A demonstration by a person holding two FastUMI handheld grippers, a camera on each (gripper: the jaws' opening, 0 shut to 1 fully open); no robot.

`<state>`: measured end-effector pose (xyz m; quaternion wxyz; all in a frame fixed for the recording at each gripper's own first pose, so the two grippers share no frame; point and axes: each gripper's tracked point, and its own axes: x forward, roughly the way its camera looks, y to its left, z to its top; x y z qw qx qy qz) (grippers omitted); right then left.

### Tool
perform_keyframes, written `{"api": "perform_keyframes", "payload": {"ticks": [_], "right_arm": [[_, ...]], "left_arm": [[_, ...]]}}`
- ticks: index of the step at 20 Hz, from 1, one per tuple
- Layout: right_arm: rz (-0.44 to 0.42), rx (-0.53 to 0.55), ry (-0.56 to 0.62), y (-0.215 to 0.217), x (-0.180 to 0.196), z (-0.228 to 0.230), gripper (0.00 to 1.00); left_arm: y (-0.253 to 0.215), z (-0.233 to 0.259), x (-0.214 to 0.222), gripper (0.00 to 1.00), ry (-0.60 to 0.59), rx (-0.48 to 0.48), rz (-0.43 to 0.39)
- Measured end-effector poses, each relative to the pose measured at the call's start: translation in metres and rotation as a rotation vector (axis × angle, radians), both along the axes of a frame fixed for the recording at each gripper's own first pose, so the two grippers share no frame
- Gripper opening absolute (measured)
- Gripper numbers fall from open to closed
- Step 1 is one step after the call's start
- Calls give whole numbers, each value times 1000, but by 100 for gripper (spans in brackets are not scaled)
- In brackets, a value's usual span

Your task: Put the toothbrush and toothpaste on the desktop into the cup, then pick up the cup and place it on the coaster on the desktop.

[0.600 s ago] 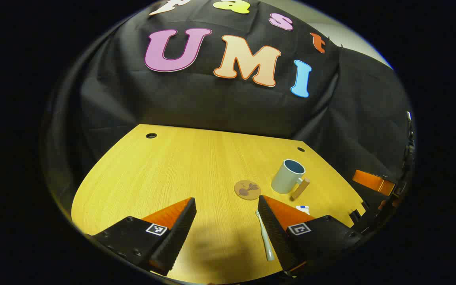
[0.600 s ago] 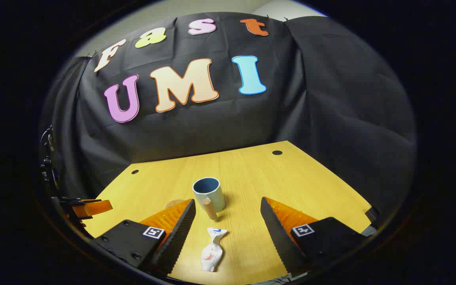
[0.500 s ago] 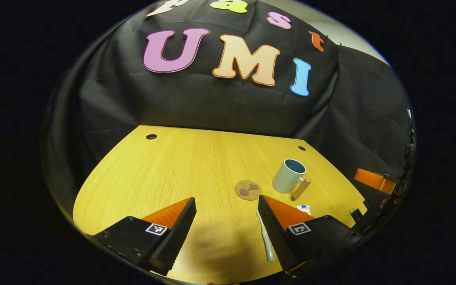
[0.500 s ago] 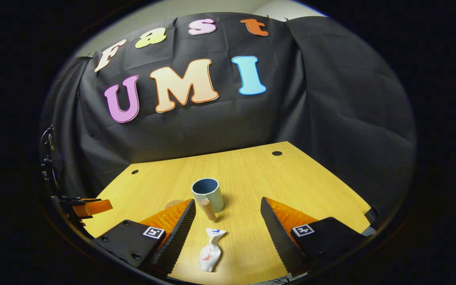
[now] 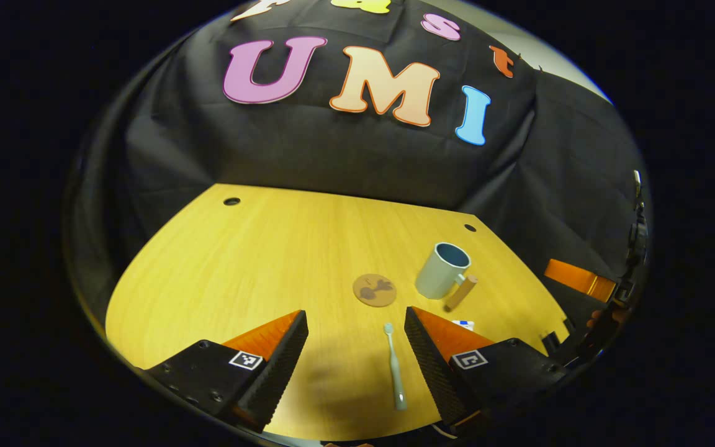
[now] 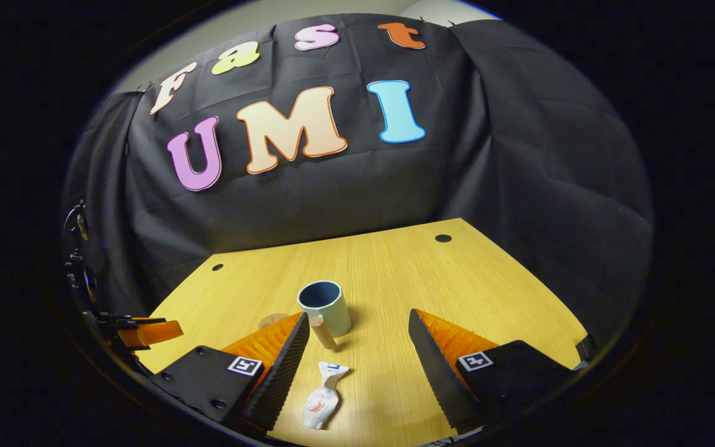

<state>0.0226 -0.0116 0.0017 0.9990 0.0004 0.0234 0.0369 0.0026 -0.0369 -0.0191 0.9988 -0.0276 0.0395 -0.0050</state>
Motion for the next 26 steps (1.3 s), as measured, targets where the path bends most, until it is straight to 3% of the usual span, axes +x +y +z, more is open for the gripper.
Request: {"api": "perform_keyframes", "payload": {"ticks": [1,10,15,17,26], "right_arm": [[5,-3,3,0,0,1,95],[40,-17,83,5,7,-18,98],[46,-49,276,18,17,-57,95],[50,-35,342,29,23,-65,99],[-33,-57,591,43,47,-123,94]], "left_arm": [[-2,-3,0,94,15,-4,-4],[10,-10,2,94,47,30,61],[24,-13,-6,94,49,8,116],[29,-19,-10,94,59,-14,131],[55,-39,-23,94,73,-61,194]]}}
